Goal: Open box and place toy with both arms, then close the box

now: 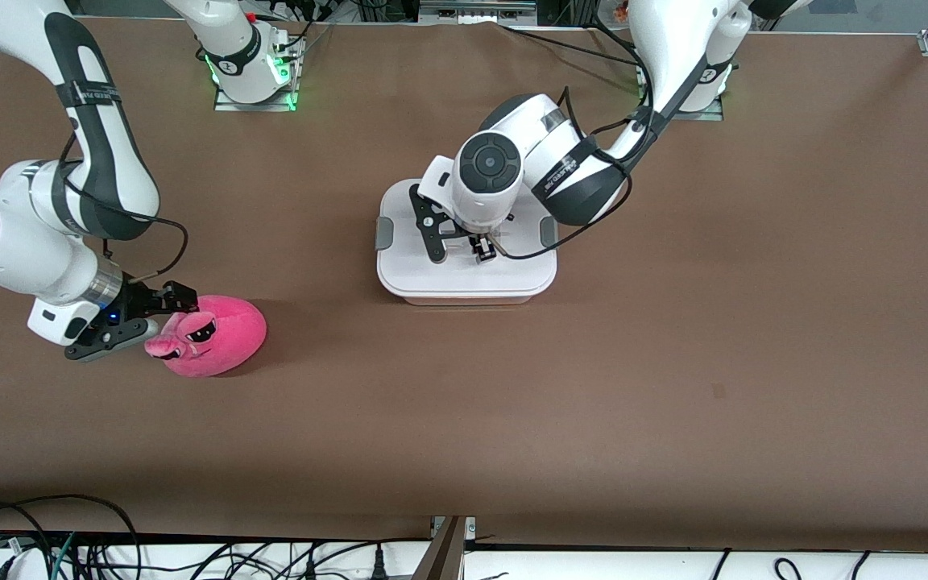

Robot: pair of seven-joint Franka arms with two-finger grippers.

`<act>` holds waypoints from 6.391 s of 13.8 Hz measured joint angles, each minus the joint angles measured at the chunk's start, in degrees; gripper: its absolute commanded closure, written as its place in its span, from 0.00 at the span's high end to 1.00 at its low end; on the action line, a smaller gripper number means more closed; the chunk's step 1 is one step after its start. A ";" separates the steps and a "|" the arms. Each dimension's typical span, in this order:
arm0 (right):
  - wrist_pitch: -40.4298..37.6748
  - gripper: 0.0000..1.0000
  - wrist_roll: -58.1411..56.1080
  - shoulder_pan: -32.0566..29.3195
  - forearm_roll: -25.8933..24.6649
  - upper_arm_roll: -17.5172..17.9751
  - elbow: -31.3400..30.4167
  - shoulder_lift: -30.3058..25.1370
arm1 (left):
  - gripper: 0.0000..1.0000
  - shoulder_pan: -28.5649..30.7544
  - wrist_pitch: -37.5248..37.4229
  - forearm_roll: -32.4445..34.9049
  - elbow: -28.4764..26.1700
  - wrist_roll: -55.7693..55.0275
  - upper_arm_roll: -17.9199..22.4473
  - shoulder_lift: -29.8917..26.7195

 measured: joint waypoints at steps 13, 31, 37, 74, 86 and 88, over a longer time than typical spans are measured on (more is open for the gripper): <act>9.44 0.00 -3.11 0.01 0.04 0.64 -2.75 2.42 | 0.00 0.00 -4.42 0.18 1.30 2.30 -2.31 -2.98; -33.40 0.00 -3.31 5.71 -8.38 17.64 17.38 -1.53 | 0.00 36.39 -30.88 2.55 3.47 28.31 -1.19 -16.10; -35.59 0.00 3.39 20.46 -16.64 17.88 17.51 -1.34 | 0.00 36.83 -30.87 3.22 3.40 31.63 -1.12 -15.33; -44.92 1.00 33.92 3.15 -10.63 -2.54 31.38 -1.02 | 0.00 5.60 -6.59 -3.01 2.02 15.19 -2.66 -2.21; -41.98 1.00 28.33 0.83 -9.84 -4.45 12.96 -17.35 | 0.00 0.67 -1.62 0.81 1.35 15.23 -2.45 0.88; -42.95 1.00 27.53 0.83 -9.73 -4.44 12.80 -18.80 | 0.00 0.66 -1.62 1.14 1.30 15.23 -2.41 0.87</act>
